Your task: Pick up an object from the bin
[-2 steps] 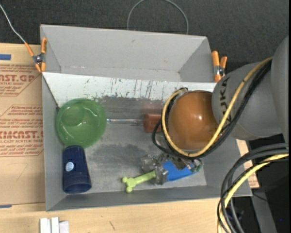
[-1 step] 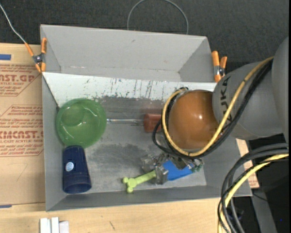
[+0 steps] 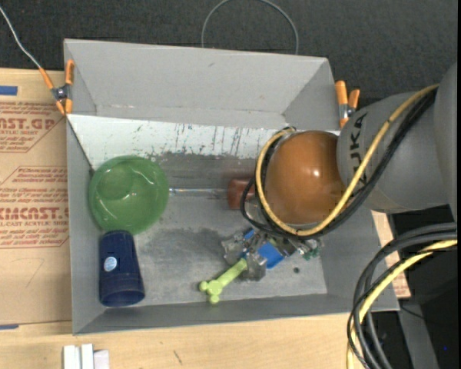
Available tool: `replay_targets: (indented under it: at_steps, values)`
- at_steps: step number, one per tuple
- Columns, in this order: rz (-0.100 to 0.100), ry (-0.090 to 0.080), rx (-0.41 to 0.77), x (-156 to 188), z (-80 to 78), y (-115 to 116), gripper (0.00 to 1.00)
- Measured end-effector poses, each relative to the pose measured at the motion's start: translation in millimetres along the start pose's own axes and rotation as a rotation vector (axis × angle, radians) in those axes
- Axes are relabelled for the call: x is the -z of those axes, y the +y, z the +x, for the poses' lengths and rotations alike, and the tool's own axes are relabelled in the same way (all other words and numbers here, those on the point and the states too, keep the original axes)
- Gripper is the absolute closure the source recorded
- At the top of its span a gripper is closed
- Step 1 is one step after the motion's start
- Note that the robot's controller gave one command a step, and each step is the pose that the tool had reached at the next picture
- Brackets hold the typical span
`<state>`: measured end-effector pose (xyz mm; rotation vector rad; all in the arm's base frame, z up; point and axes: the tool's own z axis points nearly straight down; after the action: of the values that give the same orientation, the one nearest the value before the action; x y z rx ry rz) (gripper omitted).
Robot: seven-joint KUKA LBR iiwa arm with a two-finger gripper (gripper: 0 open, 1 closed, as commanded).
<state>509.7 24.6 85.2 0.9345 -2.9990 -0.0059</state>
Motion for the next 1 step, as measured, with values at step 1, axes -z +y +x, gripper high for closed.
replay_targets:
  at_steps: [1]
  values:
    - [-0.002,0.001,-0.053,51.5,24.0,-28.9,1.0]
